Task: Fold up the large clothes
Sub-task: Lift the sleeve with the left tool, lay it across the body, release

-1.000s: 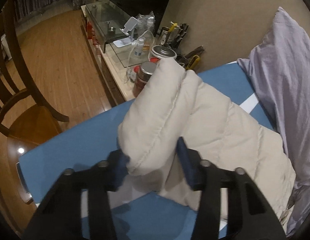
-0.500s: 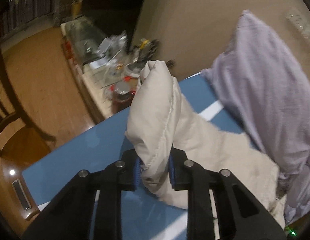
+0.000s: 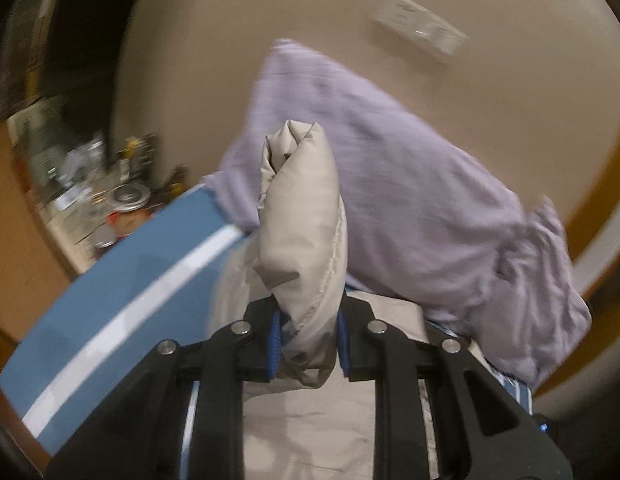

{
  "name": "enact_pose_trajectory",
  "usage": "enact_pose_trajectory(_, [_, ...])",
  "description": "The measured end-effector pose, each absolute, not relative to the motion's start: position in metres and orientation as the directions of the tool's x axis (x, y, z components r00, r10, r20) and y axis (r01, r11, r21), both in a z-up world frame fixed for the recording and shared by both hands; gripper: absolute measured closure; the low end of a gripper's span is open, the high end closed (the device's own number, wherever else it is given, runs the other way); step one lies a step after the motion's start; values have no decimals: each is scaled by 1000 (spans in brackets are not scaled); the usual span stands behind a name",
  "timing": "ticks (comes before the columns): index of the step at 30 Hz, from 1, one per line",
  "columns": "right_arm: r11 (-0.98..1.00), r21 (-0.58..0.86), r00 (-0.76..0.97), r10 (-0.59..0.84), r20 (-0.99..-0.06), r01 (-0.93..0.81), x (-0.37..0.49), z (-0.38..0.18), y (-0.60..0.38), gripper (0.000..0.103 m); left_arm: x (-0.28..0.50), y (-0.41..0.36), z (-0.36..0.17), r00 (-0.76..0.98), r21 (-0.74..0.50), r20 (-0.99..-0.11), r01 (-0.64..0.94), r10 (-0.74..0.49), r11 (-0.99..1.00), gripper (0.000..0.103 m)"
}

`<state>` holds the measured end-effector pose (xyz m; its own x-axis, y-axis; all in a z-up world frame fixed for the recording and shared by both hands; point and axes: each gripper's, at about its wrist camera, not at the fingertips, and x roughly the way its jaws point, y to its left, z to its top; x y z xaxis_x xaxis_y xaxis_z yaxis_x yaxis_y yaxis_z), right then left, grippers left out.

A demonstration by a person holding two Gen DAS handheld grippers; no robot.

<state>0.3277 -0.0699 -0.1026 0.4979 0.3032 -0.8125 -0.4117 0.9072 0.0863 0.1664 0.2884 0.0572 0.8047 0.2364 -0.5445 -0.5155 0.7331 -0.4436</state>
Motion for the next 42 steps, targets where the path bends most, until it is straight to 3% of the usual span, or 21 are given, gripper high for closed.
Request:
enact_pose_trajectory(6, [921, 107, 520, 304, -798, -375, 324, -93, -95, 19, 199, 224, 77, 867, -455, -492, -339, 85, 824, 81])
enact_pose_trajectory(12, [933, 121, 537, 297, -790, -339, 319, -90, -123, 19, 236, 163, 68, 862, -473, -502, -211, -65, 855, 81])
enact_pose_trajectory(24, [949, 150, 555, 286, -781, -278, 316, -90, -160, 19, 299, 77, -4, 733, -407, -657, -148, -176, 901, 82])
enact_pose_trajectory(36, [958, 142, 568, 264, -779, -251, 314, -90, -172, 19, 312, 48, -59, 609, -366, -763, -129, -217, 922, 81])
enact_pose_trajectory(39, [960, 141, 570, 259, -780, -242, 314, -90, -175, 19, 310, 41, -60, 604, -358, -764, -105, -226, 928, 71])
enact_pose_trajectory(42, [962, 143, 573, 254, -779, -233, 314, -89, -178, 19, 306, 33, -51, 619, -346, -749, -61, -236, 936, 51])
